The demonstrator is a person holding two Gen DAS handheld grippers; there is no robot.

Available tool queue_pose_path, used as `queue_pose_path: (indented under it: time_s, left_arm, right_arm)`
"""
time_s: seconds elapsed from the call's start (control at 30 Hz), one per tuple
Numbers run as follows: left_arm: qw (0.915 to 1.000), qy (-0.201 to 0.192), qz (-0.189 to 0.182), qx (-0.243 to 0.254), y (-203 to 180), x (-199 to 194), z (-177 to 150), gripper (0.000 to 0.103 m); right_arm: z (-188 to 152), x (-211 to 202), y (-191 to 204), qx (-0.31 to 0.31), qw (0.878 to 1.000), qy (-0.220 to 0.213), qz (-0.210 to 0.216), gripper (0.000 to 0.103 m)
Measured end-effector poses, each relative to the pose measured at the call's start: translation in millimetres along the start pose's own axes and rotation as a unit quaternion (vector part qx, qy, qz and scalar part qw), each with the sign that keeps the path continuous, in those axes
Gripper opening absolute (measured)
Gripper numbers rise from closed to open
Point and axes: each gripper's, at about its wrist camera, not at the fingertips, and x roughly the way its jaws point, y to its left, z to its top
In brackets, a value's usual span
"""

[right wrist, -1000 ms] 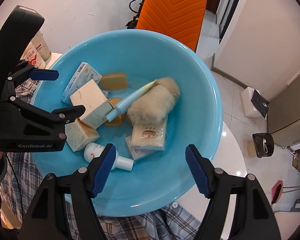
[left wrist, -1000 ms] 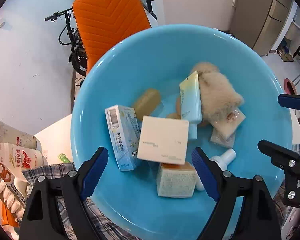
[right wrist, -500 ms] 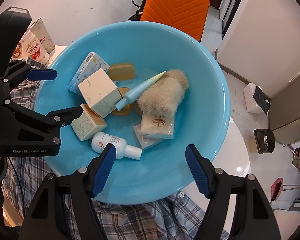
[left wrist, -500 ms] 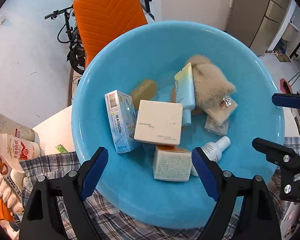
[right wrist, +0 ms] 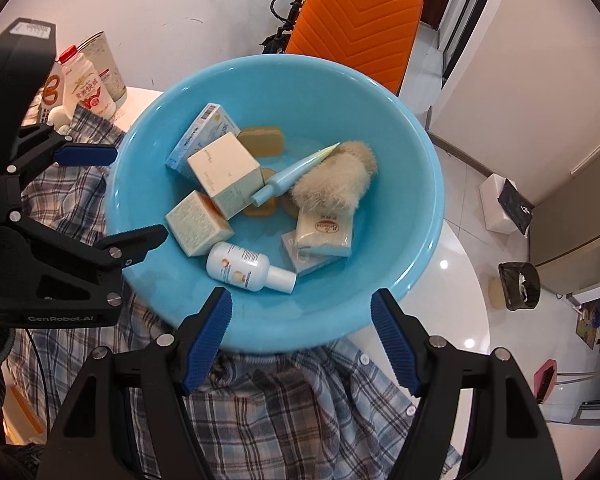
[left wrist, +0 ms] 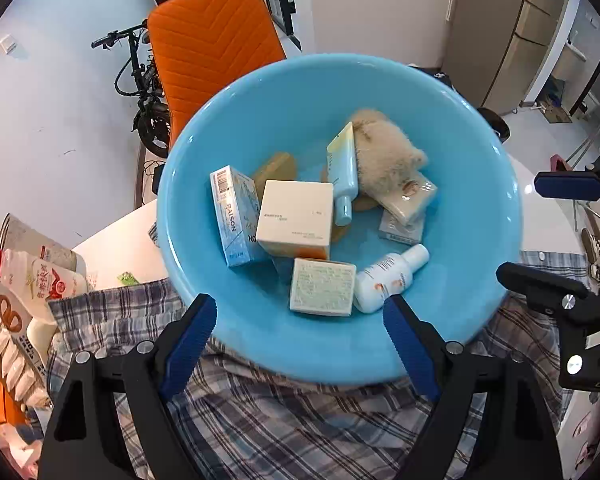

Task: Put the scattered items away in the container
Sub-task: 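Lift both open tools out of the basin back over the shirt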

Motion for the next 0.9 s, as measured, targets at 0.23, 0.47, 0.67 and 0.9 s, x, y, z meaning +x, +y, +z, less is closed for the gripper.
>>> queue_pose_path:
  time_s: [0.23, 0.47, 0.67, 0.9]
  left_arm:
    - [0.9999, -0.007, 0.004, 0.007, -7, -22, -19, 0.087]
    - [0.9998, -0.018, -0.004, 0.005, -14, -45, -39, 0.087]
    - [0.9995, -0.027, -0.009, 0.014, -26, -60, -63, 0.087]
    - [0.9991, -0.022, -0.029, 0.021, -38, -61, -92, 0.087]
  right_arm:
    - [-15, -31, 17, -0.019, 1.000, -0.014, -0.012, 0.071]
    - [-34, -63, 31, -0.023, 0.999, -0.036, -0.015, 0.071]
    - [-64, -86, 43, -0.021, 0.998, -0.056, -0.015, 0.071]
    - [-106, -105, 69, -0.045, 0.996, -0.070, -0.004, 0.082]
